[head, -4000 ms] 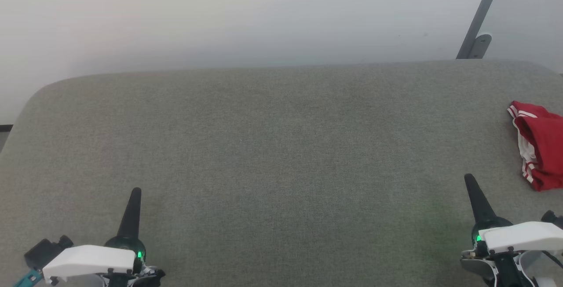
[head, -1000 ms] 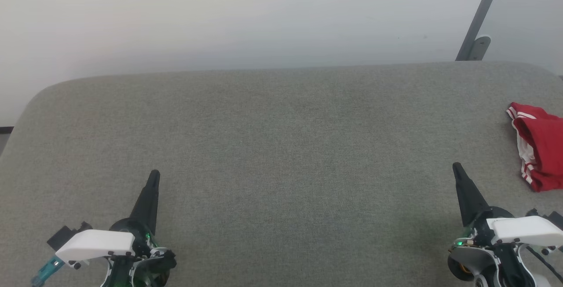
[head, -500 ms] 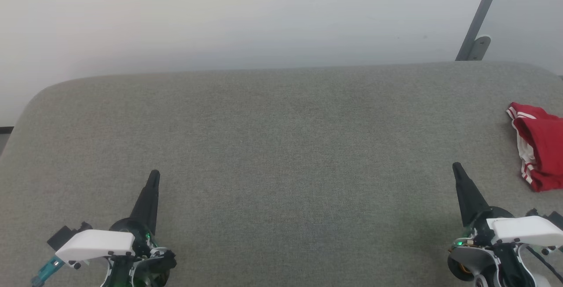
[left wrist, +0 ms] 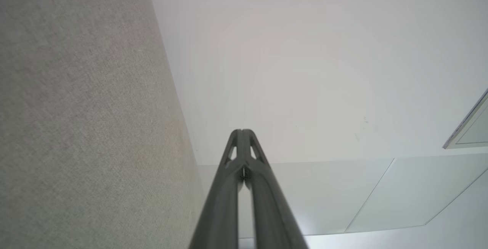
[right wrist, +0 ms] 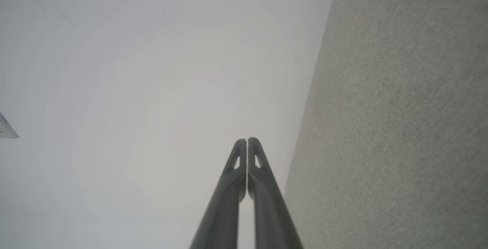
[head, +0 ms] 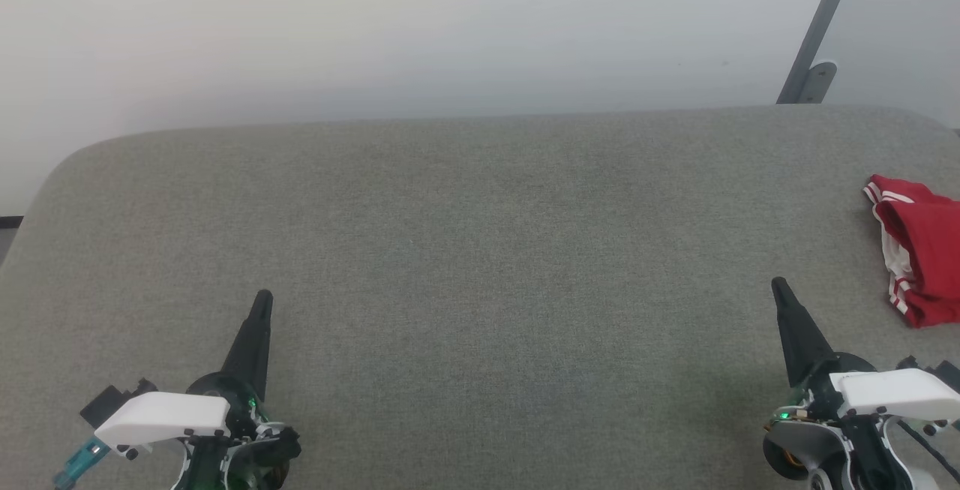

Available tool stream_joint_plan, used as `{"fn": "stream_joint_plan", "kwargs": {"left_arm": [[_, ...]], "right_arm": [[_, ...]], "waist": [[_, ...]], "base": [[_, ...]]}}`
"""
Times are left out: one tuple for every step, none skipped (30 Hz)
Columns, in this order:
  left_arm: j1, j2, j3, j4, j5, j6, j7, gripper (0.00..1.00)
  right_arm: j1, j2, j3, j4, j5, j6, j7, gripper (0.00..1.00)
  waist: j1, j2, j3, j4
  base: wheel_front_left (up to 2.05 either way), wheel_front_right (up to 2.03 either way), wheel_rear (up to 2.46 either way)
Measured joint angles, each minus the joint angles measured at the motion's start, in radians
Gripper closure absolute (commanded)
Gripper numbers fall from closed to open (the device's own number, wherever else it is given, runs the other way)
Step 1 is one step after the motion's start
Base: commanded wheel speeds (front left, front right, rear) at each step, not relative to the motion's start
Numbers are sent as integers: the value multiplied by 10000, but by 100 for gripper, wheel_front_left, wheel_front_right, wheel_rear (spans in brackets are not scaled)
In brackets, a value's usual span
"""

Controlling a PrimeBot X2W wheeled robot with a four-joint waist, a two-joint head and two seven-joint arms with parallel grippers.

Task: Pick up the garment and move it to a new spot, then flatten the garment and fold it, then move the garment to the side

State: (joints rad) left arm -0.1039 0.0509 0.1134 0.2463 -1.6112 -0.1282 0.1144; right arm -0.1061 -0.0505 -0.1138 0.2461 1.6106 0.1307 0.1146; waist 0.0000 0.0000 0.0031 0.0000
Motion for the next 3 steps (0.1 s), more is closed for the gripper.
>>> {"fn": "stream_joint_plan", "kwargs": {"left_arm": [[0,0,0,0,0,0,0,100],[0,0,0,0,0,0,0,100],[0,0,0,0,0,0,0,100]], "right_arm": [[0,0,-4,0,0,0,0,100],[0,0,0,0,0,0,2,100],[0,0,-2,0,0,0,0,100]], "waist": [[0,0,0,0],[0,0,0,0],[0,0,0,0]], "base": [[0,0,0],[0,0,0],[0,0,0]]}}
